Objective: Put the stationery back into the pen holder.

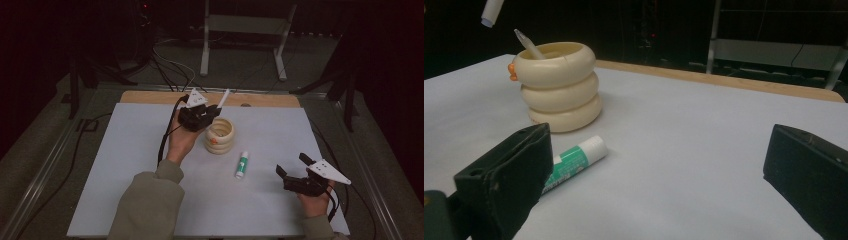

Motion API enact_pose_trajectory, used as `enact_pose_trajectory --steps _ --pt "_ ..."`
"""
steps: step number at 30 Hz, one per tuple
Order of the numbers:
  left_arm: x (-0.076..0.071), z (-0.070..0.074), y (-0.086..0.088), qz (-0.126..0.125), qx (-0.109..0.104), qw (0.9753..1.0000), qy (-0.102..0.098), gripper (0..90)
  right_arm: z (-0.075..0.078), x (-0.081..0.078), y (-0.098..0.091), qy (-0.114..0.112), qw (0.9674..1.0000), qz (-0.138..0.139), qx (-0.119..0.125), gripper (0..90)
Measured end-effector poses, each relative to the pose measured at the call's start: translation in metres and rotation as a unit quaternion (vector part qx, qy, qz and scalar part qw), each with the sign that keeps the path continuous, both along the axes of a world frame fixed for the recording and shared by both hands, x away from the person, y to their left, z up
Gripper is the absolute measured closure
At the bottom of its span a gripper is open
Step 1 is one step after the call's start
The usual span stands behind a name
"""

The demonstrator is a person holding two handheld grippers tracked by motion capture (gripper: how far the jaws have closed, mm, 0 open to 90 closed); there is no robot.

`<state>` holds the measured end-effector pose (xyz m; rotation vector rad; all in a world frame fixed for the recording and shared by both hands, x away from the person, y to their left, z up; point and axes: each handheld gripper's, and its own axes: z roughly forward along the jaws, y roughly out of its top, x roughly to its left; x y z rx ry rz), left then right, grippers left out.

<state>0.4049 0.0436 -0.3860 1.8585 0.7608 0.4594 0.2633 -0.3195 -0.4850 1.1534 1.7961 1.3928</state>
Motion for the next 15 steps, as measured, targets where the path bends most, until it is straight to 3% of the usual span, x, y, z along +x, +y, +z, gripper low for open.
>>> enact_pose_trajectory --steps 15 --pt "0.007 -0.007 -0.014 0.021 -0.021 0.9994 -0.017 79.6 0.0 0.0 -0.002 -0.002 1.0 -0.004 0.0 0.4"
